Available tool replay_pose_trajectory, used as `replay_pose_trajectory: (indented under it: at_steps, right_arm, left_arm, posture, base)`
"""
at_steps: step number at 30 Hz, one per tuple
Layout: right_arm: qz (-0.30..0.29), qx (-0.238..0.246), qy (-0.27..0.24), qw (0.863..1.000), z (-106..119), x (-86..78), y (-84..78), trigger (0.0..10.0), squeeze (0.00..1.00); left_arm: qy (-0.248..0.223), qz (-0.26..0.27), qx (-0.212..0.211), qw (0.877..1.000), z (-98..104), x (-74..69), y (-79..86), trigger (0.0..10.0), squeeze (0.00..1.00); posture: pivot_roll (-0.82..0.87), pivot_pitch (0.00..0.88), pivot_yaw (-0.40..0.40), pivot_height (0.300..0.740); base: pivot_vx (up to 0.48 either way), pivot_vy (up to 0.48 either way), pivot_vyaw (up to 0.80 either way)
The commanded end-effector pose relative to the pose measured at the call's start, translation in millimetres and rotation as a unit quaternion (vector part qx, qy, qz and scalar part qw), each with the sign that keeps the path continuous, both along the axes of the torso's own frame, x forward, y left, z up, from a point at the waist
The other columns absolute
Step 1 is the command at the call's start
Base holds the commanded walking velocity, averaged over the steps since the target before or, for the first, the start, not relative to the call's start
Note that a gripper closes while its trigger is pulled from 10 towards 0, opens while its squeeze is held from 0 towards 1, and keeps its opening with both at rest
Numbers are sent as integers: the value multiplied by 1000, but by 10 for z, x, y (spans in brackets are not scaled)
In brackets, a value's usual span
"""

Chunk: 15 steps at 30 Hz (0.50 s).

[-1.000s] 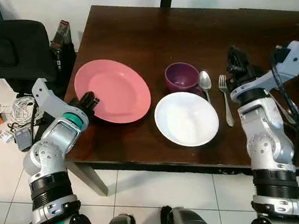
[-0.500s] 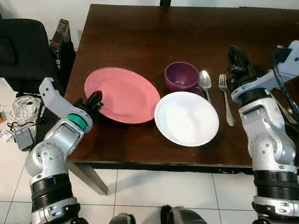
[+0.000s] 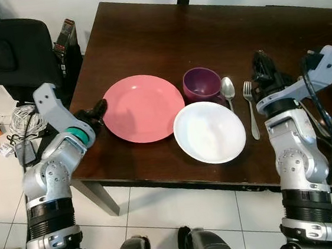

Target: Setting the table

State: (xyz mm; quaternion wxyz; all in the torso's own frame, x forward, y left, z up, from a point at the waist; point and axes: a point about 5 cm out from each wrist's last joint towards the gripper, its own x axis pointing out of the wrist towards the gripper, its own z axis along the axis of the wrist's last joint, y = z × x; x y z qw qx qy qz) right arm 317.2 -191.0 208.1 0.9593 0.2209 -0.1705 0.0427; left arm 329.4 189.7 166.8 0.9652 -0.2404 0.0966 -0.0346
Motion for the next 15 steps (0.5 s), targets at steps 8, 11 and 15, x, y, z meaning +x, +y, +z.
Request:
replay_pose_trajectory:
  at_steps: [8, 11, 15]
  right_arm:
    - [-2, -18, -1, 1000, 3, -11, -15, 10000, 0]
    - [-3, -37, -6, 999, 26, -9, -1, 10000, 0]
    - [-8, -116, -38, 993, 170, -28, 95, 10000, 0]
  left_arm:
    - [-152, 28, 222, 963, 557, -132, 8, 10000, 0]
    - [-187, -12, 258, 948, 681, -151, -94, 10000, 0]
    - [-272, -119, 316, 901, 950, -236, -397, 10000, 0]
  posture:
    - [85, 118, -9, 740]
    - [84, 117, -9, 740]
    - [79, 104, -4, 740]
  base:
    - [0, 0, 0]
    - [0, 0, 0]
    - [0, 0, 0]
